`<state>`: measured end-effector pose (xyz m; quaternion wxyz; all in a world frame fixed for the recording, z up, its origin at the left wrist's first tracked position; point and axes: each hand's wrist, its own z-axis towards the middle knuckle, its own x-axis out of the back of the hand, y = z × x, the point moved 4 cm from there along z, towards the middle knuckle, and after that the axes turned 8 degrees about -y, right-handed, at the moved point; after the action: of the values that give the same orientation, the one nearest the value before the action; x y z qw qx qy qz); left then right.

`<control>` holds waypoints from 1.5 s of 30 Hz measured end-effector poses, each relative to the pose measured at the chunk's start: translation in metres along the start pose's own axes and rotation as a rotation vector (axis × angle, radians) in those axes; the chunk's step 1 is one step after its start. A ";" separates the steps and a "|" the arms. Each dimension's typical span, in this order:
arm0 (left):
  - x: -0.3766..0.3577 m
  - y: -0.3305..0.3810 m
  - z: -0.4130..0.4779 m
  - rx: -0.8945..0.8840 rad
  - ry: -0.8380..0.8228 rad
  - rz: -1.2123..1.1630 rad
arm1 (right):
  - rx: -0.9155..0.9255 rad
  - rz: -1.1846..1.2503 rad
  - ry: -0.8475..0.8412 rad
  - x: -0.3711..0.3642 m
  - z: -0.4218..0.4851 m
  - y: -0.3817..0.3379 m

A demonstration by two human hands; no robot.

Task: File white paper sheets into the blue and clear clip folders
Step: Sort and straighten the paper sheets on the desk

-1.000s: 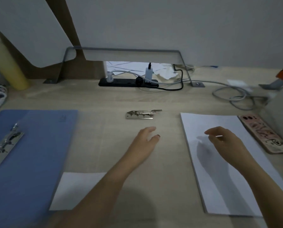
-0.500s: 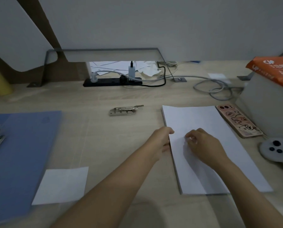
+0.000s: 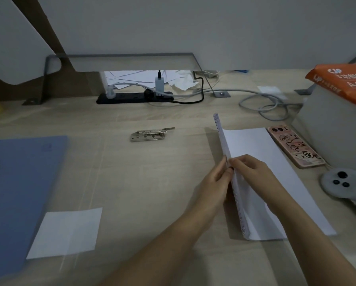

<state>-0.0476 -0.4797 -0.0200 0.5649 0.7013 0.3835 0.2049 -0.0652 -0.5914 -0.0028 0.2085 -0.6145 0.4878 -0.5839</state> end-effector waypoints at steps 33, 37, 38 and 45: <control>0.001 0.012 -0.011 -0.047 0.036 -0.029 | 0.025 -0.093 0.042 -0.006 0.002 -0.001; 0.000 0.012 -0.011 -0.047 0.037 -0.030 | 0.027 -0.097 0.038 -0.007 0.002 -0.001; 0.000 0.012 -0.011 -0.043 0.037 -0.027 | 0.027 -0.103 0.037 -0.007 0.003 -0.001; 0.002 0.011 -0.011 -0.035 0.050 0.005 | 0.058 -0.142 0.043 -0.008 0.003 -0.003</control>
<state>-0.0513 -0.4715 -0.0071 0.5668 0.6870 0.3919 0.2305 -0.0607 -0.5845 -0.0050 0.1739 -0.6287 0.4303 -0.6239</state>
